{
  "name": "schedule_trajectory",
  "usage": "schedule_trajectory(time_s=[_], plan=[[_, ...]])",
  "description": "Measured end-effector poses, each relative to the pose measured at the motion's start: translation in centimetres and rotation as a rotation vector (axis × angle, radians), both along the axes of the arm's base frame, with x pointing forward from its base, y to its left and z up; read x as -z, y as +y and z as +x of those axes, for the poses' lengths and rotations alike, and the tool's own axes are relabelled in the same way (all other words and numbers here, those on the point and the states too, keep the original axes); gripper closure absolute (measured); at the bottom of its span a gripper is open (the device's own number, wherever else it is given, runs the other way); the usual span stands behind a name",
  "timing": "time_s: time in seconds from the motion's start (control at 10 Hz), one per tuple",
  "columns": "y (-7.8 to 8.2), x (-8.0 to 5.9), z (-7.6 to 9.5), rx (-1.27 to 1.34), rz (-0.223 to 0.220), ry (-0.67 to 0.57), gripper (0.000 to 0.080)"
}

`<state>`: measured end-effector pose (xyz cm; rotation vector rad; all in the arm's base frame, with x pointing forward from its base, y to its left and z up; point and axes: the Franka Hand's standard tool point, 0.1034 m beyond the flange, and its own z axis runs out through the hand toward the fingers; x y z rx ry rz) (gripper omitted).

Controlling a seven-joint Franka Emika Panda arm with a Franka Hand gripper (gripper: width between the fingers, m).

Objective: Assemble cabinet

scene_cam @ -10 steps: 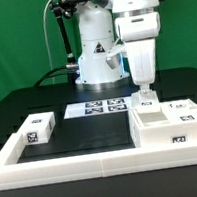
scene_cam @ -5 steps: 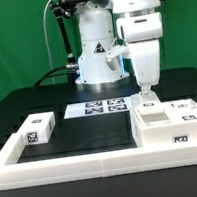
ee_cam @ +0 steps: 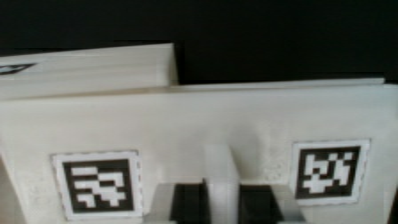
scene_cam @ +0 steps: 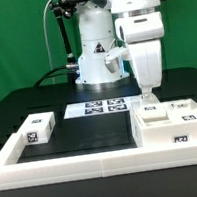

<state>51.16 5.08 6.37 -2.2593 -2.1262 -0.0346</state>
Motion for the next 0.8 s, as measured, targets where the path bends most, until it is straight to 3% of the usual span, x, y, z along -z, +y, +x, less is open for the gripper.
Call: schedule_trajectory(time_s=[0.6,0.8], plan=[[0.2,0.0,5.5,-0.004,0.024,-0.046,0.0729],[0.2,0.1,6.3,-0.007,0.028,-0.057,0.0729]])
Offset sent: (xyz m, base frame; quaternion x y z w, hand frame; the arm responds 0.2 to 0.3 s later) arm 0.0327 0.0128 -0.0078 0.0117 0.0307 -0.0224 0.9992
